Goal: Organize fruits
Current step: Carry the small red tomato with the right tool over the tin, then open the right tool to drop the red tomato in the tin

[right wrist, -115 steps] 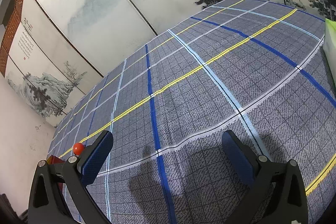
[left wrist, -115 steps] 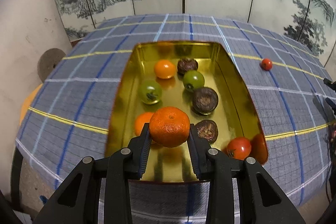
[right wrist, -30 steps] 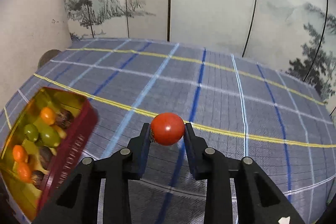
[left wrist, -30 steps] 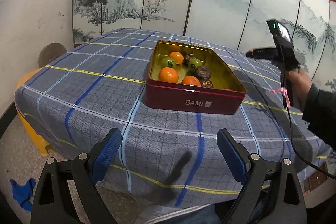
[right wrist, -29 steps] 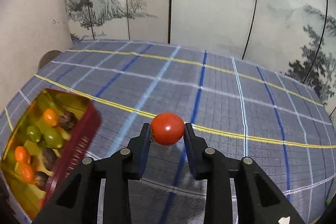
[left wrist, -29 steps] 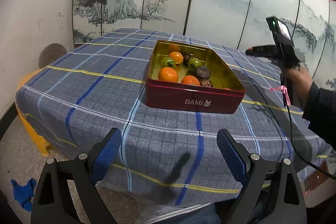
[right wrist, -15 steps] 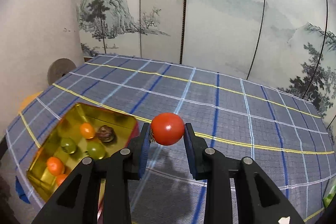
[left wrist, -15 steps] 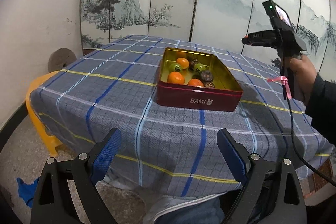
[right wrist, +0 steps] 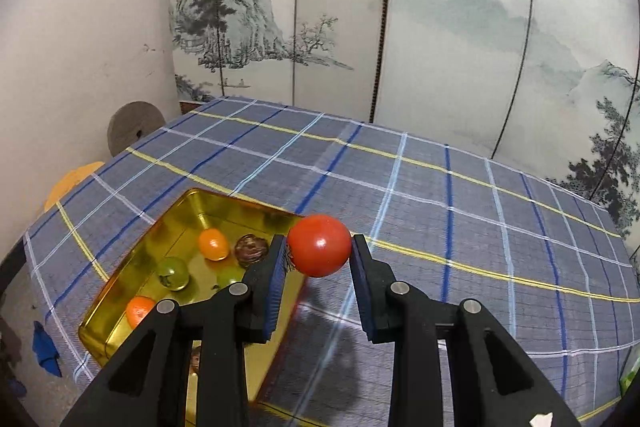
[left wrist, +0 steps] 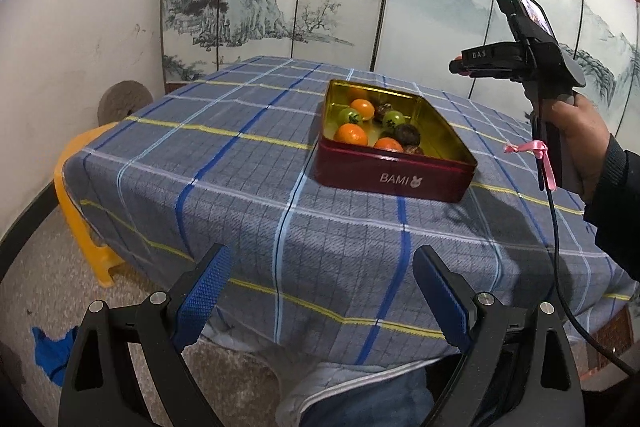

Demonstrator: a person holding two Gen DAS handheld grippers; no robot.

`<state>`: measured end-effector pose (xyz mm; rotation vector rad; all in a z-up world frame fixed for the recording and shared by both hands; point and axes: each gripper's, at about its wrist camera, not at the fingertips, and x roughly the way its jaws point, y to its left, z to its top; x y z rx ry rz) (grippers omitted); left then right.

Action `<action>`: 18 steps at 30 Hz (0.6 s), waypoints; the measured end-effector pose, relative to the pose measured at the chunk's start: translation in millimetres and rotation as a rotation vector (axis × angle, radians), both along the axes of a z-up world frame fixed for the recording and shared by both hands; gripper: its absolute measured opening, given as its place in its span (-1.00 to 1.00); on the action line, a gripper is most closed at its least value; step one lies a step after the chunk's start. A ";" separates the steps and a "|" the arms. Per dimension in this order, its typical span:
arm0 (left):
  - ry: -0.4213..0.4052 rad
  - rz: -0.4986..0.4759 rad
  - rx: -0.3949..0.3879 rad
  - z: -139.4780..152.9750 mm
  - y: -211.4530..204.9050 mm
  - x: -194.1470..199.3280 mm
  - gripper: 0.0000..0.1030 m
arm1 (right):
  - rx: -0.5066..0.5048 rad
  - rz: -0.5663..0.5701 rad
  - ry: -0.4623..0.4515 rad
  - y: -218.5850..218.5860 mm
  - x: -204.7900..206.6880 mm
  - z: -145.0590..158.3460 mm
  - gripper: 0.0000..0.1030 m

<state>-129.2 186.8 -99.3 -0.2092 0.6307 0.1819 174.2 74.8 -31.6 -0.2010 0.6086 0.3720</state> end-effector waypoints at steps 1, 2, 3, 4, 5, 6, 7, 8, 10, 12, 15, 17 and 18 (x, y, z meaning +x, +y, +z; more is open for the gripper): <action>0.004 0.004 -0.004 -1.8 1.6 -0.2 0.79 | -0.002 0.005 0.002 2.9 -0.3 -1.3 -0.45; 0.007 0.007 -0.006 -3.5 2.9 -0.3 0.79 | -0.005 0.013 0.005 7.3 -0.6 -3.3 -0.45; 0.011 0.011 -0.009 -5.4 4.4 -0.4 0.79 | -0.009 0.019 0.008 10.8 -0.9 -5.0 -0.45; 0.015 0.014 -0.012 -7.1 6.5 -0.1 0.79 | -0.013 0.026 0.012 14.8 -1.0 -7.2 -0.45; 0.019 0.019 -0.015 -8.9 8.3 -0.2 0.79 | -0.016 0.033 0.016 19.3 -1.3 -9.6 -0.44; 0.019 0.022 -0.018 -9.8 9.7 -0.3 0.79 | -0.021 0.041 0.021 24.3 -1.1 -12.3 -0.44; 0.020 0.024 -0.022 -11.2 11.5 -0.5 0.79 | -0.025 0.047 0.024 26.7 -1.0 -14.2 -0.45; 0.021 0.027 -0.024 -12.2 13.0 -0.6 0.79 | -0.032 0.053 0.029 31.3 -0.8 -17.1 -0.45; 0.026 0.032 -0.033 -15.3 16.8 -0.5 0.79 | -0.043 0.066 0.041 39.9 -0.1 -22.8 -0.44; 0.035 0.037 -0.040 -18.4 19.4 0.2 0.79 | -0.049 0.080 0.054 46.6 0.4 -27.4 -0.44; 0.046 0.045 -0.053 -23.7 24.6 1.3 0.79 | -0.057 0.101 0.075 57.8 -0.7 -36.1 -0.44; 0.050 0.047 -0.061 -26.8 28.6 1.5 0.79 | -0.059 0.118 0.099 65.8 -1.4 -43.2 -0.44; 0.052 0.048 -0.063 -28.0 30.2 1.5 0.79 | -0.064 0.127 0.109 71.0 -2.2 -47.4 -0.44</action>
